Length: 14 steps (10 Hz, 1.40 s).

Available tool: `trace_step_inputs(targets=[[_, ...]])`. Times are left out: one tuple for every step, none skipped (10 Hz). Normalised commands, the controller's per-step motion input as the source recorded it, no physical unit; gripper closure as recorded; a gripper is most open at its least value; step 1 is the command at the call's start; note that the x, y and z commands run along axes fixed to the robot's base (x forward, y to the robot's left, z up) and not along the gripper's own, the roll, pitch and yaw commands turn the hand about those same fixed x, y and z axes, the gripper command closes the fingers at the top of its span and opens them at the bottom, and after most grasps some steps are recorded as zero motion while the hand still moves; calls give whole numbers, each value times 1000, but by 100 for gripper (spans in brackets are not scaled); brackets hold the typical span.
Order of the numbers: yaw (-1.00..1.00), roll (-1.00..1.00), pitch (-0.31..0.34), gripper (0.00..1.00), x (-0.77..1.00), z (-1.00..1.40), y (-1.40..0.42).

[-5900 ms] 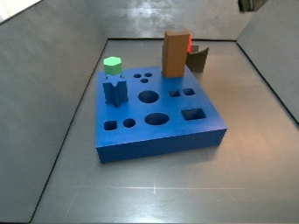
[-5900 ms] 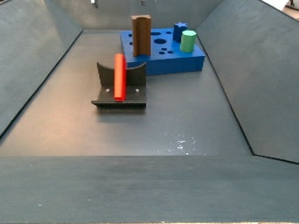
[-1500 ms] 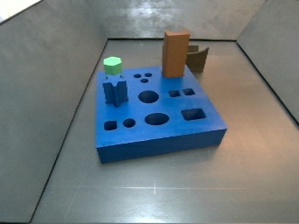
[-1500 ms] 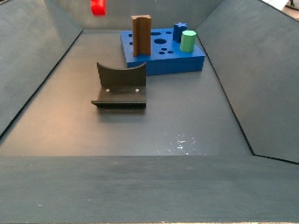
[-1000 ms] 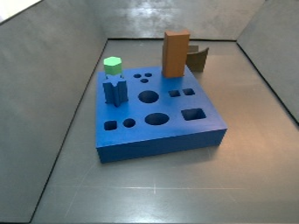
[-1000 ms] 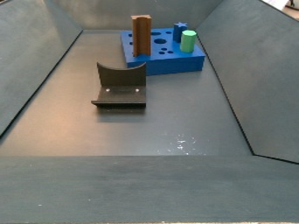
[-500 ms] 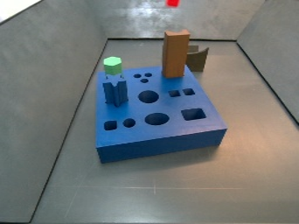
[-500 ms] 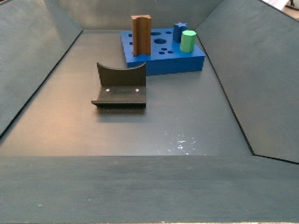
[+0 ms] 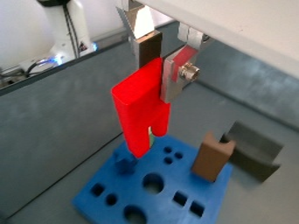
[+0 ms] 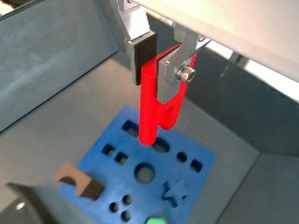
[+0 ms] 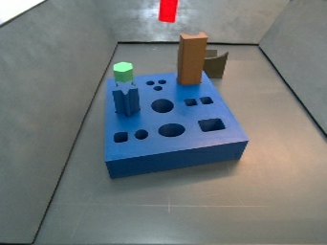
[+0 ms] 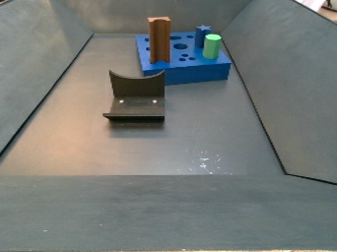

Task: Pick up the square-circle object. Move up. Place the square-circle object on the fixture. Regrasp the square-circle object. Move to above the board. Insert the square-circle object.
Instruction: Move to above the board, then insert the square-circle object.

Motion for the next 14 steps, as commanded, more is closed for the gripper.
trace_step_inputs(targets=[[-4,-314,-134,100,-125,5,21],[0,11,0,100,0,0,-26],[-166,0,-44,100,-197,0,-14],[-1000,93,14,100,-51,-20,0],[-1000,90,13,100,-51,-26,0],[-1000,66,0,100,-40,-46,0],[-1000,66,3,100,-37,-49,0],[-1000,60,0,100,-31,-60,0],[-1000,39,0,100,-17,-94,0],[-1000,29,0,100,-3,-126,0],[-917,0,0,100,0,-183,-169],[0,-7,4,100,0,0,0],[-449,-236,0,100,0,-440,37],[-846,-176,-60,100,0,-309,-66]])
